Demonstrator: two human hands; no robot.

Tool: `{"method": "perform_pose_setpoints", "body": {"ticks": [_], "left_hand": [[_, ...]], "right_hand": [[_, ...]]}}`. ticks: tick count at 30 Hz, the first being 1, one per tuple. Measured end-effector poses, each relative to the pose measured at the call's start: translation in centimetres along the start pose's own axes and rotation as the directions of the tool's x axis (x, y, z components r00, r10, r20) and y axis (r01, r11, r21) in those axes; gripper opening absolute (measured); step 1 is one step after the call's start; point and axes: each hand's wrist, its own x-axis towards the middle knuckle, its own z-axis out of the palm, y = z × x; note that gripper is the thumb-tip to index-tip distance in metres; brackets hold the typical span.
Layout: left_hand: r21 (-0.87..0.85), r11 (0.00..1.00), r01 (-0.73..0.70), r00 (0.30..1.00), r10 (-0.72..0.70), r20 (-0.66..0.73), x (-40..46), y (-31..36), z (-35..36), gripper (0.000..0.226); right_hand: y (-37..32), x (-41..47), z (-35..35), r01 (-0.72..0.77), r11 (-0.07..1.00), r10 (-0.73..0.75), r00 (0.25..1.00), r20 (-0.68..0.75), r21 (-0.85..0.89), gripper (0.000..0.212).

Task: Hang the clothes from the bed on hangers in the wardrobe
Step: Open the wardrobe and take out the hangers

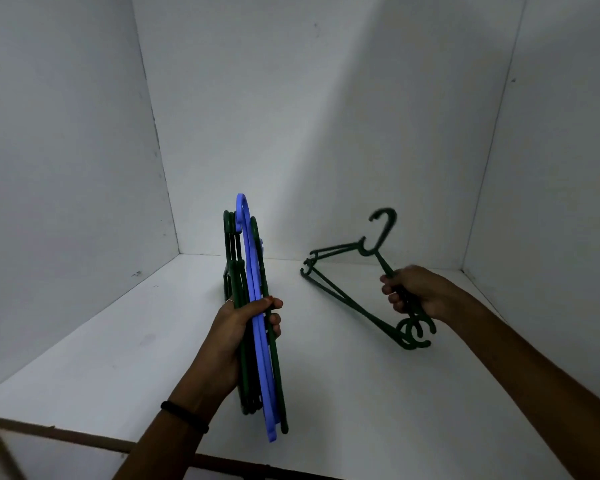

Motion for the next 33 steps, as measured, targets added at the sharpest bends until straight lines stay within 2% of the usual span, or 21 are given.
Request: {"method": "perform_pose_setpoints", "body": {"ticks": [1,3,5,8,10,12,14,17,20,23,25,27,31,33], "left_hand": [[0.003,1.0,0.004,1.0,-0.004,0.006,-0.1,0.1,-0.1,0.018],[-0.001,1.0,0.012,1.0,-0.012,-0.001,-0.2,0.7,-0.4,0.015],[-0.046,0.998,0.034,0.999,-0.035,-0.014,-0.1,1.6,-1.1,0.012],[-0.136,0.989,0.063,0.997,-0.068,-0.032,0.0,3.7,-2.6,0.014],[-0.095,0.995,0.028,0.997,-0.035,-0.07,-0.1,5.2,-3.5,0.015],[-0.018,0.999,-0.027,0.994,0.025,-0.102,-0.5,6.8,-4.1,0.016],[0.085,0.992,-0.099,0.986,0.109,-0.126,-1.1,8.1,-4.5,0.008],[0.267,0.954,-0.135,0.975,0.176,-0.135,-2.0,9.3,-5.0,0.009],[0.329,0.936,-0.126,0.982,0.166,-0.095,-2.7,9.4,-4.7,0.017],[0.29,0.951,-0.11,0.991,0.128,-0.044,-3.4,8.8,-3.3,0.01],[0.243,0.966,-0.084,0.996,0.079,0.027,-3.8,8.3,-2.5,0.016],[0.203,0.978,-0.049,0.996,0.032,0.088,-4.3,7.7,-1.7,0.024],[0.07,0.998,0.009,0.983,-0.021,0.183,-5.4,6.4,-0.6,0.021],[0.079,0.997,0.003,0.972,-0.021,0.233,-5.9,5.9,0.1,0.024]], "right_hand": [[-0.3,-0.1,0.6,0.083,0.987,-0.086,0.996,-0.017,-0.14,0.01],[-0.9,-0.3,1.6,0.217,0.88,-0.252,0.967,-0.027,-0.423,0.009],[-1.5,-0.3,1.6,0.333,0.678,-0.417,0.909,0.03,-0.656,0.012],[-2.5,-1.5,0.9,0.471,0.399,-0.578,0.795,0.182,-0.787,0.013],[-3.4,-2.4,0.1,0.469,0.245,-0.631,0.741,0.228,-0.848,0.018],[-4.3,-3.3,-0.9,0.389,0.06,-0.673,0.696,0.251,-0.919,0.027],[-4.9,-3.9,-2.0,0.335,-0.08,-0.717,0.635,0.287,-0.939,0.03],[-5.4,-4.4,-2.6,0.383,-0.137,-0.755,0.557,0.347,-0.914,0.035],[-5.8,-4.7,-0.7,0.486,-0.112,-0.711,0.571,0.412,-0.867,0.039],[-6.1,-4.8,2.7,0.592,-0.064,-0.692,0.554,0.463,-0.803,0.044],[-6.2,-4.5,4.5,0.63,-0.029,-0.685,0.552,0.475,-0.776,0.042],[-6.3,-4.1,5.6,0.628,-0.062,-0.665,0.553,0.502,-0.775,0.036],[-6.4,-3.2,6.7,0.618,-0.139,-0.653,0.53,0.541,-0.774,0.026],[-6.5,-2.6,6.6,0.606,-0.146,-0.678,0.514,0.525,-0.782,0.019]]}}
